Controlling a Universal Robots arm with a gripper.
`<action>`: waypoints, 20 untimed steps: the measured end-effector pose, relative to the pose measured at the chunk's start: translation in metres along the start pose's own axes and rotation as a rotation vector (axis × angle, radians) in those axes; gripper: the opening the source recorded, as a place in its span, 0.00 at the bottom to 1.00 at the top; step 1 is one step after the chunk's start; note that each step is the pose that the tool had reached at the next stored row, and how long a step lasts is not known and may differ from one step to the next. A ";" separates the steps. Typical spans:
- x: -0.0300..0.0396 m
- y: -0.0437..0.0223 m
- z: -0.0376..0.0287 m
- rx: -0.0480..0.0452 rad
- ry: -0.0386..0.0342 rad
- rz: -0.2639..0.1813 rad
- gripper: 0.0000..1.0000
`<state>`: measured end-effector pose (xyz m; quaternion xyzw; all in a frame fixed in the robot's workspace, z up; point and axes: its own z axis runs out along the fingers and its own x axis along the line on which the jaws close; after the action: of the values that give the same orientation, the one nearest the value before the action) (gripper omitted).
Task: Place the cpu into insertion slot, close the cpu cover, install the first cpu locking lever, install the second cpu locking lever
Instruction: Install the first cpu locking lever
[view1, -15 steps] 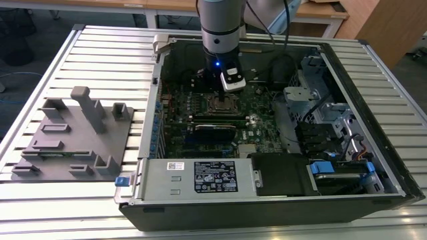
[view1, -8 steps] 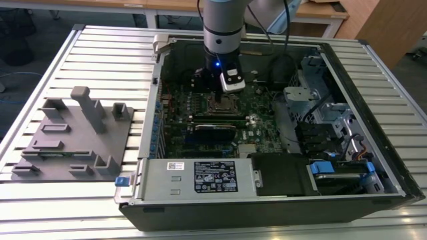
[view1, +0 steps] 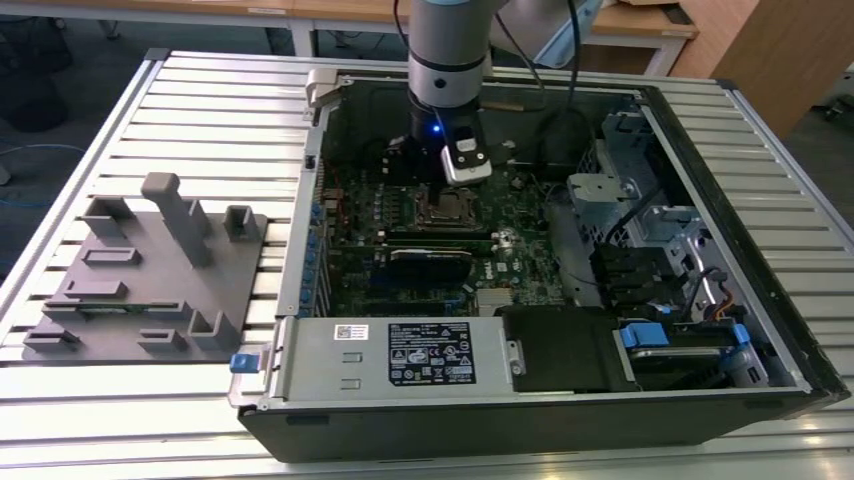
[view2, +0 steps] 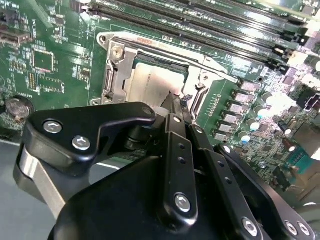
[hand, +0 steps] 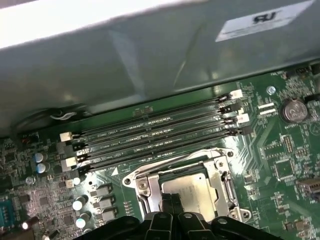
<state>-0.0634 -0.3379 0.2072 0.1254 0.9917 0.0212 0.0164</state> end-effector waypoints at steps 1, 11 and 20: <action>-0.0002 0.0000 0.0001 -0.0003 0.0006 -0.013 0.10; -0.0159 0.0040 0.0013 -0.0014 0.0023 -0.052 0.10; -0.0162 0.0042 -0.0045 -0.0019 0.0027 -0.061 0.10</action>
<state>-0.0468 -0.3380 0.2123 0.0949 0.9951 0.0217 0.0159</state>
